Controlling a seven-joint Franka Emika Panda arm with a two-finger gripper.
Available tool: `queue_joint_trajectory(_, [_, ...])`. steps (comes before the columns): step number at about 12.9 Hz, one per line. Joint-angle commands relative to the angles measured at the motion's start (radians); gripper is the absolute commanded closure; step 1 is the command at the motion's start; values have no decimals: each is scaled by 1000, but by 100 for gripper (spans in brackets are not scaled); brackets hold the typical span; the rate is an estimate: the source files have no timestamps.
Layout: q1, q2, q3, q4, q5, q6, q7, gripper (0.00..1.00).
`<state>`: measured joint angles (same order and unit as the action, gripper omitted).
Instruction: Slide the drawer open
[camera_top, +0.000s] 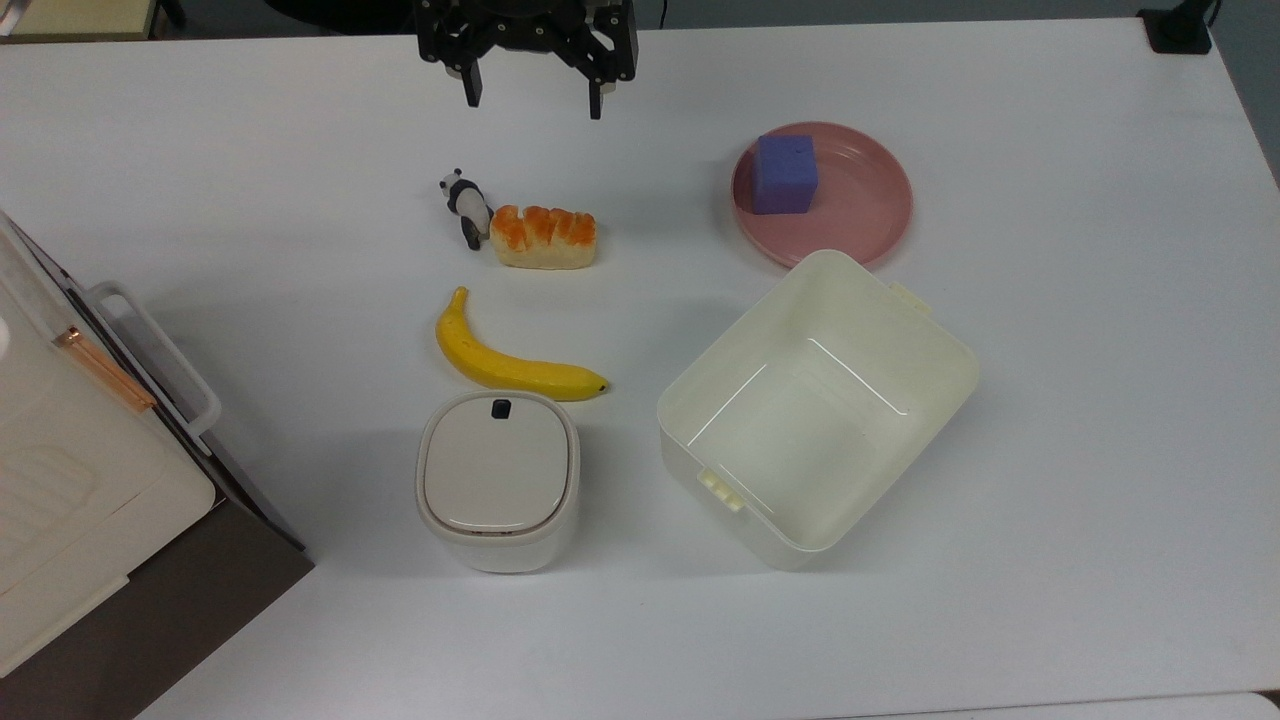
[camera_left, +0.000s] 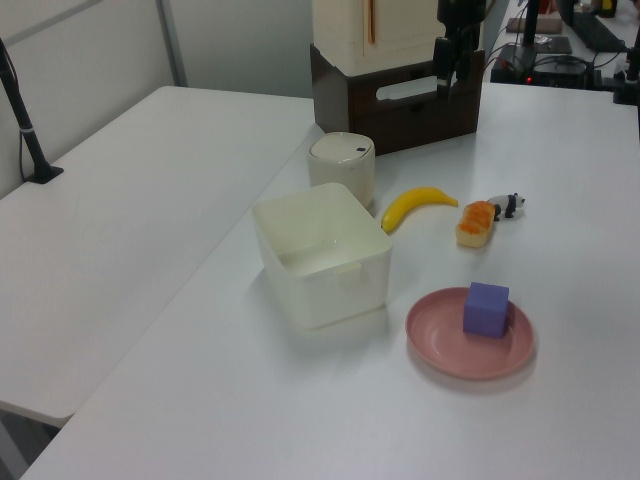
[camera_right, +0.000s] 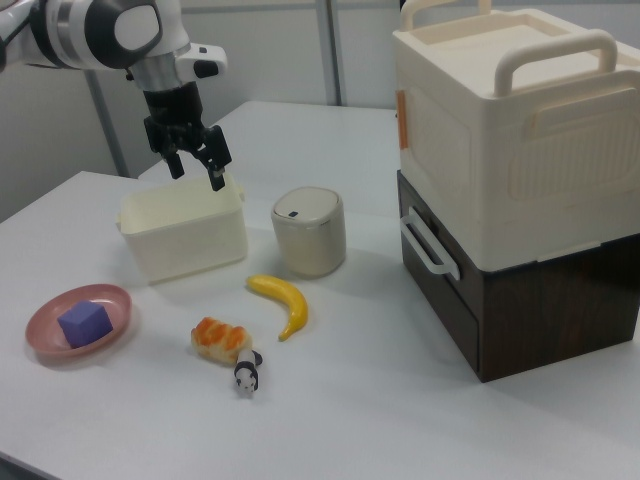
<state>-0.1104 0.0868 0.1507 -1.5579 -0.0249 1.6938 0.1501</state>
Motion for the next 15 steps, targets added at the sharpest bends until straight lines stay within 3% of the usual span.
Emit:
queue_joint_trajectory(1, [11,-53,-7,-27,-9,6,31,0])
queue_joint_trajectory(10, [6,-58,-7,-43,-9,9,26,0])
queue_joint_trajectory(15, [-35,-41,-16,-80,-124,113,-130,0])
